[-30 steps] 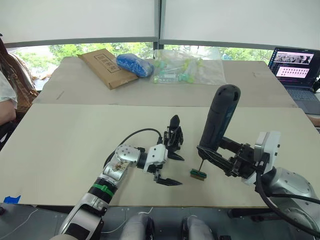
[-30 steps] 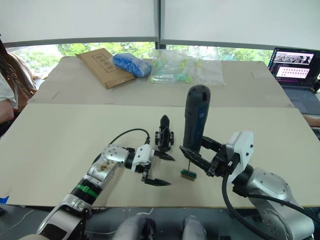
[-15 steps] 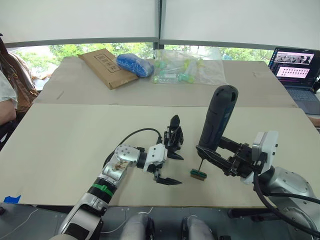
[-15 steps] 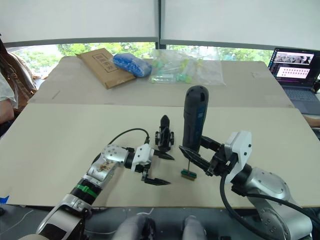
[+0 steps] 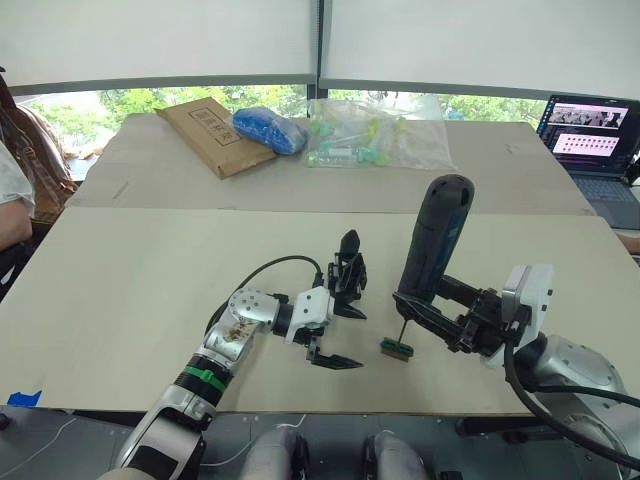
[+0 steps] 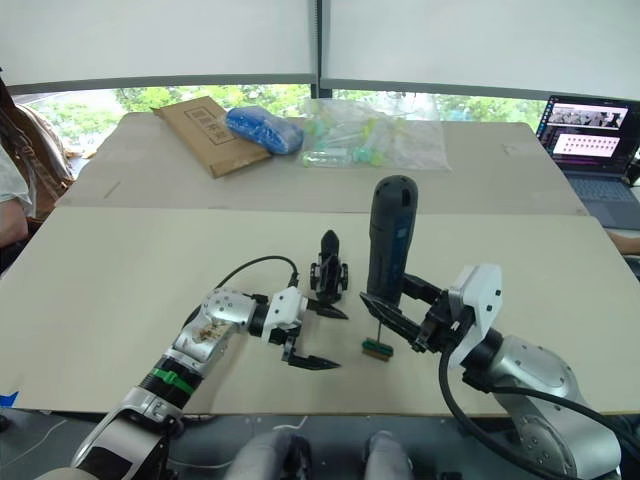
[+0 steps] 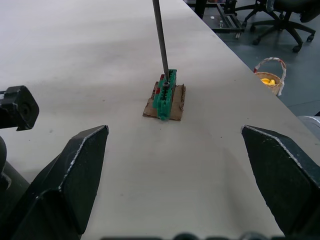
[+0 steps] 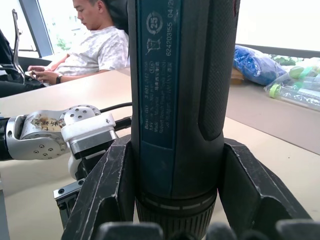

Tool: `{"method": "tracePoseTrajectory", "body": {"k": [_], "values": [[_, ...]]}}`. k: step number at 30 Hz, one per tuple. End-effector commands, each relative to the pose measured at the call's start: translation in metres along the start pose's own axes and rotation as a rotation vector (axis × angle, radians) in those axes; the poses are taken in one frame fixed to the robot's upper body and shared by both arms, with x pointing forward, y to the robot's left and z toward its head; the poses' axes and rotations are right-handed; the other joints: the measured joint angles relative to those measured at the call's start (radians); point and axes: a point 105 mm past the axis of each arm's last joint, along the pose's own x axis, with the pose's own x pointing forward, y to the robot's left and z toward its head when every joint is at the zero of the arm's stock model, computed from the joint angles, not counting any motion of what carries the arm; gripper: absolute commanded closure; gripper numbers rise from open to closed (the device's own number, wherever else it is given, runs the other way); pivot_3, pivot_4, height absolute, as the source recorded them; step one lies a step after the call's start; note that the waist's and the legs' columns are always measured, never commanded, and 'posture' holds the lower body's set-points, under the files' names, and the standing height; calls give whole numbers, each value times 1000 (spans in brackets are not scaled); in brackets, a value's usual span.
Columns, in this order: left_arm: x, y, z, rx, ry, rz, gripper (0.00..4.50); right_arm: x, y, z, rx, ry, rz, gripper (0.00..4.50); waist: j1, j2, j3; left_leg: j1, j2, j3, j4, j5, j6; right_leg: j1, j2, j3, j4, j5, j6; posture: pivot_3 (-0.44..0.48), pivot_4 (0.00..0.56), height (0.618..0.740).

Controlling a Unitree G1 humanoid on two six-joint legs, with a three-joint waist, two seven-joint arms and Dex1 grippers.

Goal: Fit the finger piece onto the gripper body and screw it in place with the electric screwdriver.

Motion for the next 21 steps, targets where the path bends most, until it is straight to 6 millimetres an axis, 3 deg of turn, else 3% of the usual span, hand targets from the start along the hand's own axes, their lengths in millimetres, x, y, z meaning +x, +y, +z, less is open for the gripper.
{"method": "tracePoseTrajectory", "body": {"k": [1,21], "values": [[1,3,11,55,-8,-7,0,1,5,15,-47,-66,25,2587,0,0,0,0,0,0,0,0,0,0,0,0,0,0,0,0,150,732],[0,6,11,58,-5,6,0,4,4,13,-45,-66,44,2587,0,0,0,0,0,0,0,0,0,0,0,0,0,0,0,0,150,732]]}}
